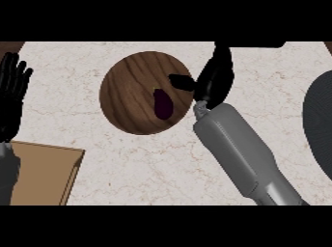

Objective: Pick the eggplant from the placemat and place it in the bowl

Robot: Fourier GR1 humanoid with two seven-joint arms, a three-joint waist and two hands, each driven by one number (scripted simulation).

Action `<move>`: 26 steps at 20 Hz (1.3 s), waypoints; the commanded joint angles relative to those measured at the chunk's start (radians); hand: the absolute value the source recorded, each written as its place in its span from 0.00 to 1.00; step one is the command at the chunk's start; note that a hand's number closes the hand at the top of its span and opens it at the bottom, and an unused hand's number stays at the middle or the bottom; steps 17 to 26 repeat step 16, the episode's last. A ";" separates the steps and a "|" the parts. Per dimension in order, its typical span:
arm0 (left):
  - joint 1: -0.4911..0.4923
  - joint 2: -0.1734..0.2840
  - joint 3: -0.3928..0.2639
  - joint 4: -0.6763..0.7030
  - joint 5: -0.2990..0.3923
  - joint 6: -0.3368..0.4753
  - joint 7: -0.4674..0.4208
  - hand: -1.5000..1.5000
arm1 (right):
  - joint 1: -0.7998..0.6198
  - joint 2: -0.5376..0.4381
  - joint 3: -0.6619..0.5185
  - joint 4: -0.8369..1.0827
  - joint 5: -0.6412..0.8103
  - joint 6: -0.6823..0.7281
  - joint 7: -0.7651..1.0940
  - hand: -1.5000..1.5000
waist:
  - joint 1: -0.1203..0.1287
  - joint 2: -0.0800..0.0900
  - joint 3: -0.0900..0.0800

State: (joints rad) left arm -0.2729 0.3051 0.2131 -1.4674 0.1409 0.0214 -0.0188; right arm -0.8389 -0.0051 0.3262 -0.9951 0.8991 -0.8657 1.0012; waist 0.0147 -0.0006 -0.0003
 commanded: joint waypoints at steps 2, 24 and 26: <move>0.036 0.014 0.016 -0.006 -0.012 0.006 -0.005 0.50 | 0.123 -0.019 -0.056 -0.154 0.073 -0.133 0.077 0.00 | -0.038 -0.010 0.000; 0.031 0.024 0.028 -0.071 0.013 -0.010 0.050 0.50 | 0.875 -0.229 0.043 -0.948 -0.050 -0.117 -0.112 0.00 | -0.026 -0.003 0.001; 0.031 0.024 0.028 -0.071 0.013 -0.010 0.050 0.50 | 0.875 -0.229 0.043 -0.948 -0.050 -0.117 -0.112 0.00 | -0.026 -0.003 0.001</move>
